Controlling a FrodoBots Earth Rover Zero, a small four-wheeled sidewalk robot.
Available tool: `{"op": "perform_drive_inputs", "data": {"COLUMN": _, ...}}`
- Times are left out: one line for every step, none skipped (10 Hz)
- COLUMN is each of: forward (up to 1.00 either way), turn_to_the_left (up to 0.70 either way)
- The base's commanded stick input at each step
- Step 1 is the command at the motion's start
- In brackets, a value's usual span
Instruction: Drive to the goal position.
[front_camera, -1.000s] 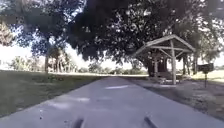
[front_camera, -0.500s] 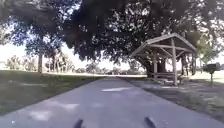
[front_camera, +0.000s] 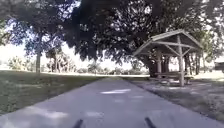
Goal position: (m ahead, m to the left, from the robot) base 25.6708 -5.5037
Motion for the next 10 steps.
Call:
{"op": "perform_drive_inputs", "data": {"forward": 0.85, "turn_to_the_left": 0.34}}
{"op": "perform_drive_inputs", "data": {"forward": 0.85, "turn_to_the_left": 0.32}}
{"op": "perform_drive_inputs", "data": {"forward": 0.85, "turn_to_the_left": 0.05}}
{"op": "perform_drive_inputs", "data": {"forward": 0.85, "turn_to_the_left": 0.0}}
{"op": "perform_drive_inputs", "data": {"forward": 0.85, "turn_to_the_left": 0.0}}
{"op": "perform_drive_inputs", "data": {"forward": 0.85, "turn_to_the_left": 0.0}}
{"op": "perform_drive_inputs", "data": {"forward": 0.85, "turn_to_the_left": 0.0}}
{"op": "perform_drive_inputs", "data": {"forward": 0.85, "turn_to_the_left": 0.0}}
{"op": "perform_drive_inputs", "data": {"forward": 0.85, "turn_to_the_left": 0.0}}
{"op": "perform_drive_inputs", "data": {"forward": 0.85, "turn_to_the_left": 0.0}}
